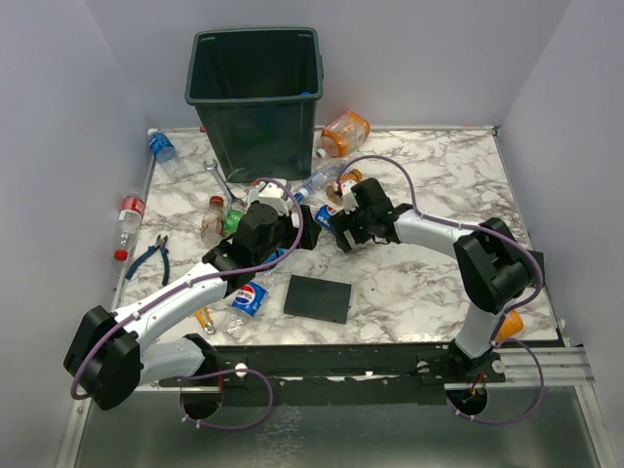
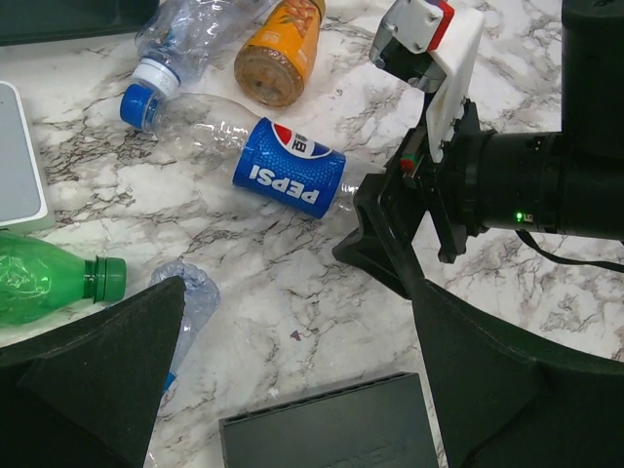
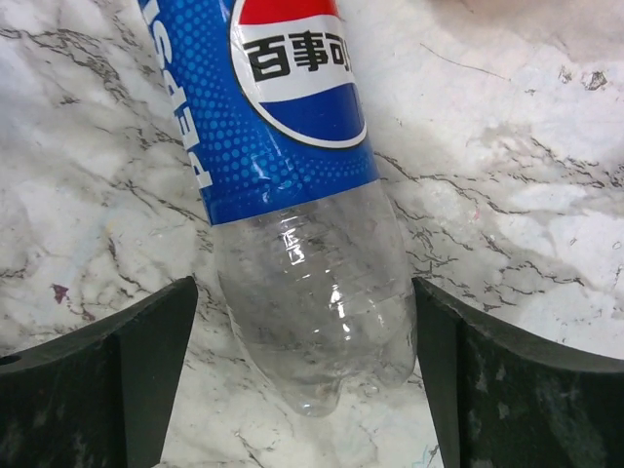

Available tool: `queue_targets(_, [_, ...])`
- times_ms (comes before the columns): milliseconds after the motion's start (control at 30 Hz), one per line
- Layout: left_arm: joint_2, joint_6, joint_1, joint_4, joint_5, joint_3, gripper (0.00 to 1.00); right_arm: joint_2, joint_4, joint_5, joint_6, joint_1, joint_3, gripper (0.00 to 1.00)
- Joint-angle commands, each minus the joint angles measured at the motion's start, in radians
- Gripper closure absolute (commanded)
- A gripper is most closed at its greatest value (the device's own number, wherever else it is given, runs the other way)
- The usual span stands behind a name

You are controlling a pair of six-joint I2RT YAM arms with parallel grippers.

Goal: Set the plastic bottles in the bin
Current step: Pick up the plastic bottle at the center of the board.

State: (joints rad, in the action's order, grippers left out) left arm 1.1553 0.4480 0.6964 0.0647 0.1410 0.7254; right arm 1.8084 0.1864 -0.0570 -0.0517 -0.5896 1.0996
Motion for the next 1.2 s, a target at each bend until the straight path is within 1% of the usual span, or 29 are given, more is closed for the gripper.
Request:
queue_targets(0, [-0.004,0.004,0.006,-0.006,-0.025,0.030,0.01,-0.015,0.065,-0.016,0.010,-0.011,0.014,0.08])
queue_targets(100, [-0.004,0.006,0.006,-0.007,-0.027,0.027,0.01,0.042,0.097,-0.014,-0.023,-0.012,0.056,0.09])
queue_targets(200, [-0.015,0.002,0.006,-0.006,-0.017,0.022,0.01,0.083,0.097,-0.040,-0.023,-0.013,0.076,0.14])
queue_targets(267, [-0.022,-0.002,0.006,-0.007,-0.010,0.020,0.01,0.096,0.087,-0.031,-0.019,-0.020,0.074,0.22])
queue_targets(367, [-0.028,-0.008,0.006,-0.008,-0.007,0.020,0.01,0.086,0.071,-0.014,-0.012,-0.031,0.058,0.42])
queue_targets(400, [-0.029,-0.008,0.006,-0.008,-0.006,0.020,0.01,0.075,0.065,-0.010,-0.011,-0.034,0.050,0.47])
queue_targets(500, [-0.035,-0.008,0.006,-0.008,0.001,0.020,0.01,0.016,0.056,0.008,-0.006,-0.046,0.017,0.53])
queue_targets(567, [-0.043,-0.009,0.005,-0.007,0.018,0.019,0.01,-0.043,0.058,0.017,0.002,-0.052,-0.009,0.55])
queue_targets(700, [-0.077,0.002,0.006,-0.003,0.084,0.014,0.01,-0.213,0.085,0.014,0.046,-0.059,-0.068,0.58])
queue_targets(900, [-0.151,0.027,0.006,0.020,0.177,0.028,0.01,-0.546,0.106,-0.017,0.179,-0.059,-0.204,0.62])
queue_targets(967, [-0.170,0.047,0.006,0.046,0.208,0.040,0.01,-0.674,0.065,-0.036,0.223,-0.059,-0.274,0.64])
queue_targets(1067, [-0.186,0.098,0.005,0.104,0.248,0.064,0.01,-0.870,-0.044,-0.077,0.294,-0.059,-0.385,0.64])
queue_targets(1167, [-0.179,0.115,0.000,0.201,0.191,0.100,0.01,-1.034,-0.171,-0.075,0.370,-0.059,-0.500,0.65])
